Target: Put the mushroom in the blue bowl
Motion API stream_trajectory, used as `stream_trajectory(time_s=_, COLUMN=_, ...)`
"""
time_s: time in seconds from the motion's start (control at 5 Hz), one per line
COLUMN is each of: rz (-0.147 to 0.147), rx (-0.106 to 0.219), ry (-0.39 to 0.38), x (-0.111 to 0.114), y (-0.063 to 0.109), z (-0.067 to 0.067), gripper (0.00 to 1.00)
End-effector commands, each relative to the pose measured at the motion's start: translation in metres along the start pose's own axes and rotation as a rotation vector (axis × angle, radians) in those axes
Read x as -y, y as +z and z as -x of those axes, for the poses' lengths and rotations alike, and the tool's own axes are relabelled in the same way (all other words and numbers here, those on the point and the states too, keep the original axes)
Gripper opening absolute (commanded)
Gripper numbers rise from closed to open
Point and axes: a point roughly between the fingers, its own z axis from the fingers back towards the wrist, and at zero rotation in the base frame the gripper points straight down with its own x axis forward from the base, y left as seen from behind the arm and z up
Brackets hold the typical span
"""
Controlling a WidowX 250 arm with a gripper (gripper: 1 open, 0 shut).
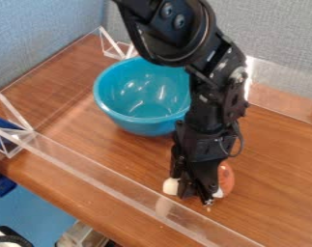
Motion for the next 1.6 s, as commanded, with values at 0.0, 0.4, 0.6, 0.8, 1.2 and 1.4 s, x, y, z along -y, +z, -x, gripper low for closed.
stream_trajectory(time_s=0.0, rz=-0.030, rx=0.041, ry=0.010, x=-0.007, y=0.017, z=-0.003, gripper=0.00)
stream_trajectory(time_s=0.4, rz=-0.063, rx=0.058, ry=0.029, x=-0.018, y=0.045, z=0.000, gripper=0.00)
stream_trajectory(time_s=0.6, rz=-0.111, rx=0.091, ry=0.068, x=-0.033, y=0.079, z=0.002, gripper=0.00)
stream_trajectory(time_s=0.8, rz=-0.147, rx=0.109, ry=0.084, x=-0.047, y=0.099, z=0.006, gripper=0.00)
stream_trajectory(time_s=1.2, rz=-0.210, rx=0.138, ry=0.256, x=-0.112, y=0.146, z=0.035, gripper=0.00)
stream_trajectory(time_s=1.4, rz=-0.207, rx=0.123, ry=0.328, x=-0.145, y=0.145, z=0.052, gripper=0.00)
